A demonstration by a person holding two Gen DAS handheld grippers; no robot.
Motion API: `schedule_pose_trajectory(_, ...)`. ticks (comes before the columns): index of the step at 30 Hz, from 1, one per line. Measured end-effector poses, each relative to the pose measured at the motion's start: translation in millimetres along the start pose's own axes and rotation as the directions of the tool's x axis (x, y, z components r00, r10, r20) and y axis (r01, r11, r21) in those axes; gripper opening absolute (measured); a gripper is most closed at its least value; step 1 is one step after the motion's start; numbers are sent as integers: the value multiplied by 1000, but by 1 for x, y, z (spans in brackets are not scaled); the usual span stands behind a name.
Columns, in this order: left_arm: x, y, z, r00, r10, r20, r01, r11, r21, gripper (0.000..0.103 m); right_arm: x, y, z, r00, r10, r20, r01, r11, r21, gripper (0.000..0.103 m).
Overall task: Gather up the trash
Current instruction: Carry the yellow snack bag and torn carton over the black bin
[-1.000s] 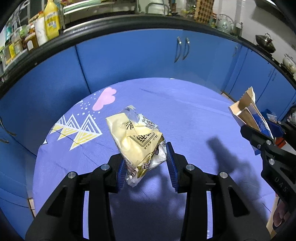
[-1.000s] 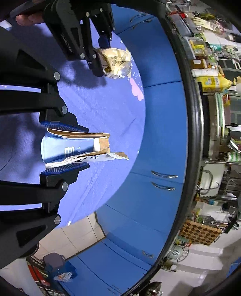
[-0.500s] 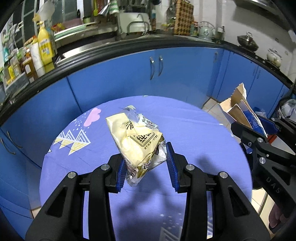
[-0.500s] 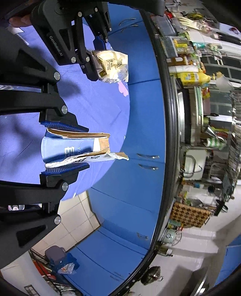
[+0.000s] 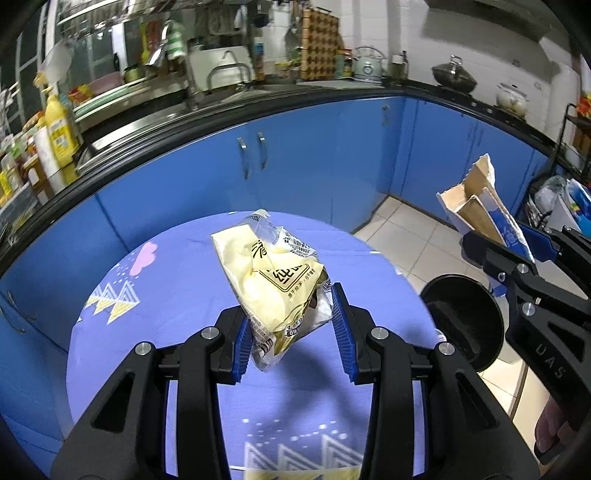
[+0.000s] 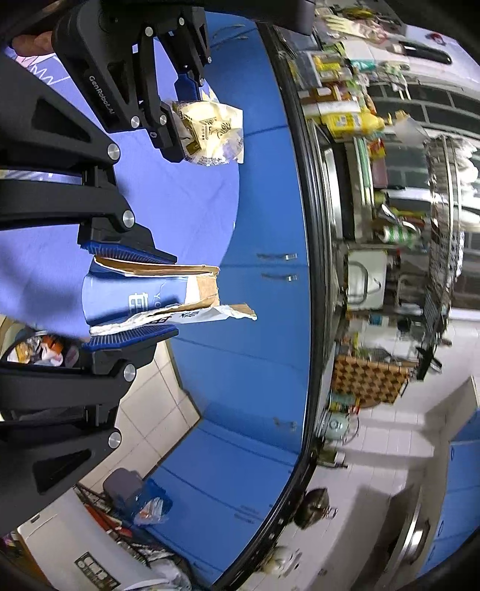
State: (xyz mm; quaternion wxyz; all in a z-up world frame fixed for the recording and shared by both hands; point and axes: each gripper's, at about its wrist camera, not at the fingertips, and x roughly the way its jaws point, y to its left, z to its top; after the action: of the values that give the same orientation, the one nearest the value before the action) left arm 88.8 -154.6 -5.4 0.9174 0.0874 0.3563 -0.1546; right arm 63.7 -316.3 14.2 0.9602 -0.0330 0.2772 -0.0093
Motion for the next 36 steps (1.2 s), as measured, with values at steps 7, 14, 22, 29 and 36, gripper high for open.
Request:
schedule_pose_trajectory(7,4,-44,10,1000,-31,-3,31,998,61,40,-10,-42,-8,997,-82,12,82,996,34,33)
schedule_pose_trajectory(14,15,-84,22,998,-63,-8,64,992,111,40,-14,-80,-15,990,-142,10,141,988,66,34)
schedule_pose_trajectory(22,33,-125,34,995,-91,-27,94,983,158,40,-11,-121,-25,985,-173,-3,173,978,117,34)
schedule_pose_trajectory(29,47,-148,41,994,-102,-47,108,978,177,40,-2,-147,-28,984,-178,-16,178,973,144,34)
schedule_pose_trajectory(36,56,-165,44,993,-101,-60,111,974,199,40,6,-164,-27,985,-170,-17,170,970,176,35)
